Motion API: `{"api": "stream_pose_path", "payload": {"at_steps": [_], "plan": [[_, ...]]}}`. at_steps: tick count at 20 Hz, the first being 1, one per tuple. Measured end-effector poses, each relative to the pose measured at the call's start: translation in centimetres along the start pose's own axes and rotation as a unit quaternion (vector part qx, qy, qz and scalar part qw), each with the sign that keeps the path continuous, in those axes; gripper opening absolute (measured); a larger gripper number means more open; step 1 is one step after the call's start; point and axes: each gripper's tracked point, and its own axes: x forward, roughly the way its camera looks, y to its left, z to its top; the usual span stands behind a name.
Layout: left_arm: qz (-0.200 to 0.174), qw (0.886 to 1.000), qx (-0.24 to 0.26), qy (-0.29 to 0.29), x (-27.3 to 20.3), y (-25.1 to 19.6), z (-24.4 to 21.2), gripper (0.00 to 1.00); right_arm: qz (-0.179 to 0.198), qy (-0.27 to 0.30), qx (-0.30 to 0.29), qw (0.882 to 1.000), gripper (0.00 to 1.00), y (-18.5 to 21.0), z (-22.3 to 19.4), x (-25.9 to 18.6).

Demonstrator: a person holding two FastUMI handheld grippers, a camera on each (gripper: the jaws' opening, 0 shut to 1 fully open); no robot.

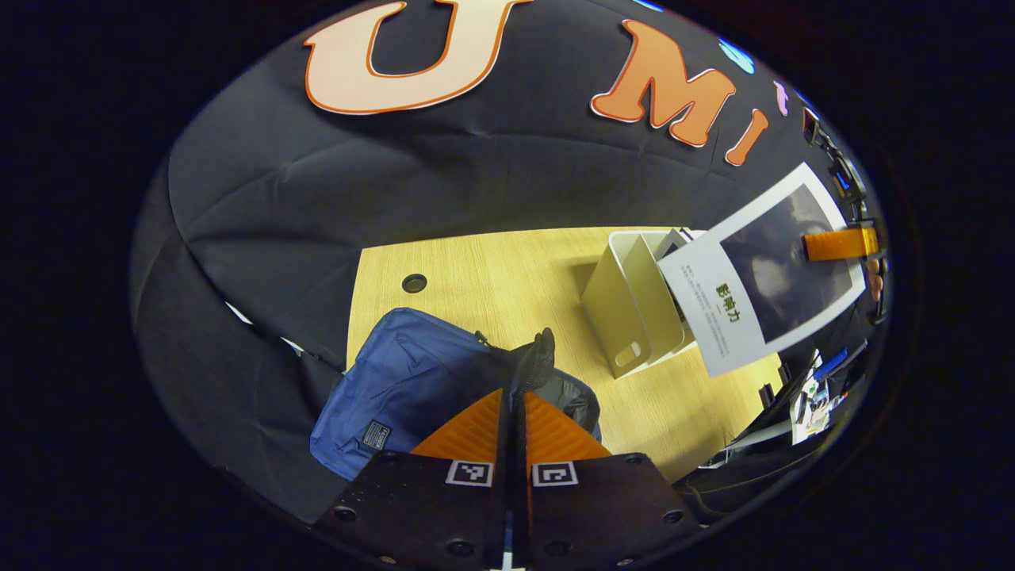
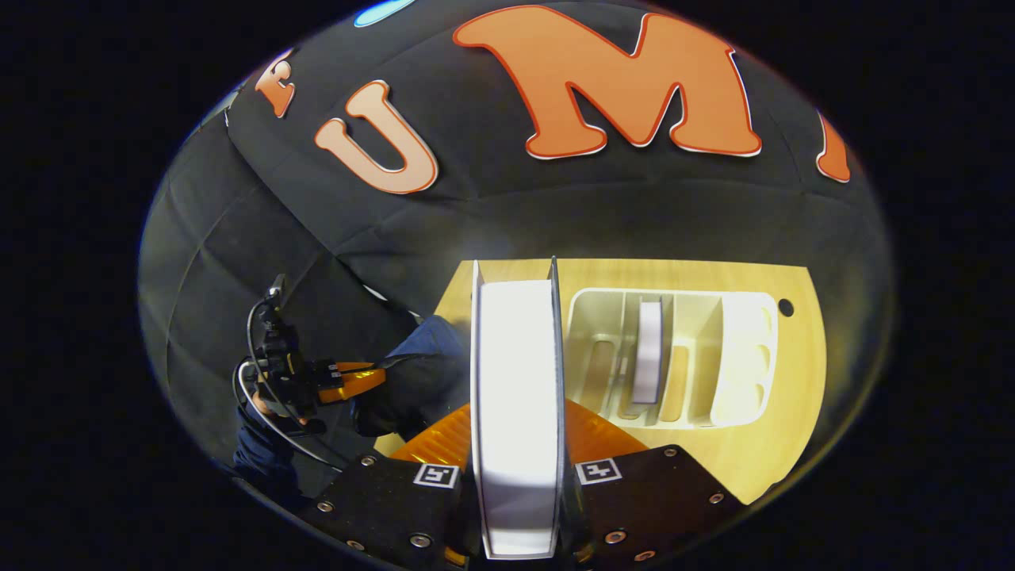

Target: Open the schoolbag, grab two books from the bookshelf and put them into the schoolbag.

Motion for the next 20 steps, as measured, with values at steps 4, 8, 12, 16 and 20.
{"api": "stream_pose_path", "payload": {"at_steps": [4,8,12,16,20], "plan": [[0.002,1.0,0.002,0.003,0.1,-0.2,0.1,0.04,0.033,0.017,0.061,0.997,0.39,1.2,-3.9,2.8],[0.005,1.0,0.002,0.007,0.0,-0.3,0.1,0.04,0.057,0.018,0.134,0.989,0.39,2.7,-6.9,6.8],[0.001,1.0,0.002,0.013,0.0,-0.9,0.0,0.04,0.068,0.02,0.168,0.983,0.39,5.3,-9.7,10.8],[0.009,1.0,0.012,0.017,-0.2,-0.6,0.2,0.04,0.066,0.015,0.182,0.981,0.39,7.7,-11.4,14.8],[0.007,1.0,0.014,0.023,-0.3,-0.8,-0.1,0.04,0.07,0.03,0.201,0.977,0.39,9.3,-13.6,18.1]]}}
